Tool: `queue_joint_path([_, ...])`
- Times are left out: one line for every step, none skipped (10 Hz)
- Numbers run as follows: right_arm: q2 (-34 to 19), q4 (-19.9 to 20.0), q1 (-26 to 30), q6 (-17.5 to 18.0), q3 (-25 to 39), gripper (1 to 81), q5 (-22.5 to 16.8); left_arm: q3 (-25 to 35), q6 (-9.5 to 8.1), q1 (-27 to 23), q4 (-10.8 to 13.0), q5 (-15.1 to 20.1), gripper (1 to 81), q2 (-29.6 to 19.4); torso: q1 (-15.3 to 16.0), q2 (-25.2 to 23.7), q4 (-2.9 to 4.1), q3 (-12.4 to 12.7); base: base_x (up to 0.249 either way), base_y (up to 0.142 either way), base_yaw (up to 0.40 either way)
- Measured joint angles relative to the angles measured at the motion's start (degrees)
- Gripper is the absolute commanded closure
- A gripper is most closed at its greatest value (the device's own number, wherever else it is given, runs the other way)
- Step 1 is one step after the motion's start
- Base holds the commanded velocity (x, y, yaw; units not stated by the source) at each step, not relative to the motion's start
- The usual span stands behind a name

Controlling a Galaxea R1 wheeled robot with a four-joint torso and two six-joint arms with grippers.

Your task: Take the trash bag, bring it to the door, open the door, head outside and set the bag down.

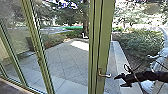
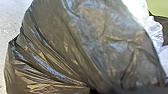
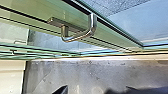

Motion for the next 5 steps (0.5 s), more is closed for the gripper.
queue_joint_path([1.05,0.0,-0.02,1.12,-1.27,1.0,0.02,-0.41,0.0,0.0,-0.02,0.0,81.1,0.3,0.02,0.0,0.0,0.0,0.0,0.0,0.0])
queue_joint_path([1.9,-0.02,-0.02,2.36,-2.93,1.0,0.0,-0.77,0.0,0.0,-0.02,0.0,81.1,0.51,0.02,0.0,0.0,0.0,0.0,0.0,0.0])
queue_joint_path([3.15,-0.02,-0.05,3.85,-4.51,1.0,0.02,-0.89,0.02,0.0,-0.02,0.0,81.1,0.52,0.02,0.02,0.0,0.0,0.0,0.0,0.0])
queue_joint_path([4.56,-0.02,-0.05,5.28,-5.71,1.0,0.04,-0.89,0.0,0.0,-0.05,-0.02,81.1,0.63,0.05,0.02,0.0,0.0,0.0,0.0,0.0])
queue_joint_path([5.62,-0.02,-0.06,6.55,-6.89,1.0,0.11,-0.91,0.0,0.0,-0.02,0.0,81.1,0.63,0.05,0.05,0.0,-0.02,0.0,0.0,0.0])
